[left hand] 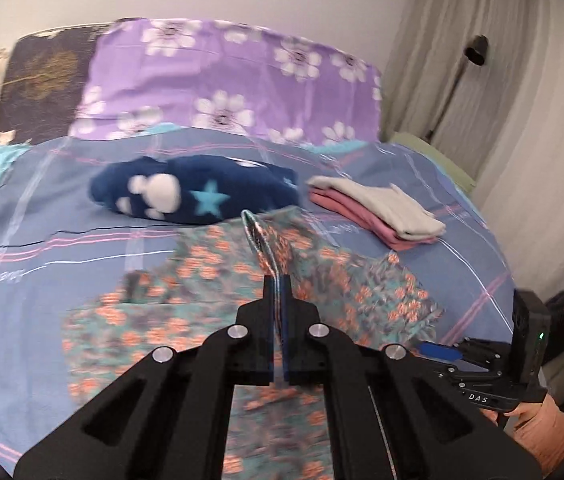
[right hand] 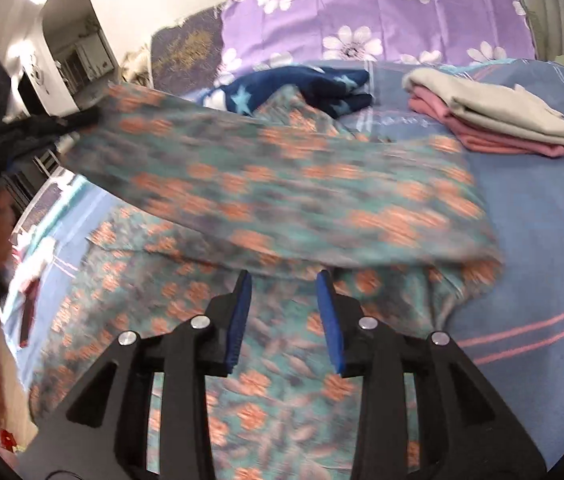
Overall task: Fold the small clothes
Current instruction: 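Fold the other sleeve and side over with right gripper while left gripper pinches the fold edge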
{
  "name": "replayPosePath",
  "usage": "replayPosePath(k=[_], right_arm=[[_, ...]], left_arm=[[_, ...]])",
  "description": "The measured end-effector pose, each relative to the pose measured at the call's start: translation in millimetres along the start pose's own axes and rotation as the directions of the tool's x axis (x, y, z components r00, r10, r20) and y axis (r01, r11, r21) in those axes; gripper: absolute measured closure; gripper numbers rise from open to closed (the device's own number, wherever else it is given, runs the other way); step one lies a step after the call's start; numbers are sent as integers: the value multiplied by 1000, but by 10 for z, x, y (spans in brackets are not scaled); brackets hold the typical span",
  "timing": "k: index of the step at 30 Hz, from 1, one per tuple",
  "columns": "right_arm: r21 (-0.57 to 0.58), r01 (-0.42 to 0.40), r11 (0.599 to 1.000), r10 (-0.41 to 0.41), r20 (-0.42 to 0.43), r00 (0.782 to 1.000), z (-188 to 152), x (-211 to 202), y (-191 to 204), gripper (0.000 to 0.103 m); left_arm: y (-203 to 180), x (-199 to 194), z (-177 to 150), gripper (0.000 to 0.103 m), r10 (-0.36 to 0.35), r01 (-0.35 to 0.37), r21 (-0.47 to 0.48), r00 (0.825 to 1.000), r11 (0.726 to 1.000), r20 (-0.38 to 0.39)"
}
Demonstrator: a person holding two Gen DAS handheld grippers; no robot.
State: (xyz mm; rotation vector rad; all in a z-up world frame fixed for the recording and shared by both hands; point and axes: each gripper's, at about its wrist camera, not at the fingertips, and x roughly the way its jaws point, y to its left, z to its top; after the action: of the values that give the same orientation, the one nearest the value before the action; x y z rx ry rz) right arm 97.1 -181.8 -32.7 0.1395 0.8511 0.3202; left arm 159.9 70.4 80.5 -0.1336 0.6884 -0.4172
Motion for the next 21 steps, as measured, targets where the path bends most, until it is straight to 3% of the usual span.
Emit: replayPosePath(k=[6,11,14,17,21], right_arm=[[62,33,998,-30,-45,999,-58,192,-110,68],[18,46,999,-45,-36,998,-47,180,-22,66],[26,40,999,-39,-42,998,-43,212,-8,65],[43,29,999,-27,-57,998,-24,315,10,65],[78,81,994,-78,-41,996,78,492,40,67]], left_arm=[[406,-241,-15,101,98,-96,-49,995,994,36],[732,-301,-97,101,170,-167,-87,985,982,28],[974,-176,-252,101,204,-206,-115,979,972,-30],[1191,62,-465,101,188,-206,-180,976,962,-110],[1310,300,-673,101,209,-243,-200,962,949,-176]])
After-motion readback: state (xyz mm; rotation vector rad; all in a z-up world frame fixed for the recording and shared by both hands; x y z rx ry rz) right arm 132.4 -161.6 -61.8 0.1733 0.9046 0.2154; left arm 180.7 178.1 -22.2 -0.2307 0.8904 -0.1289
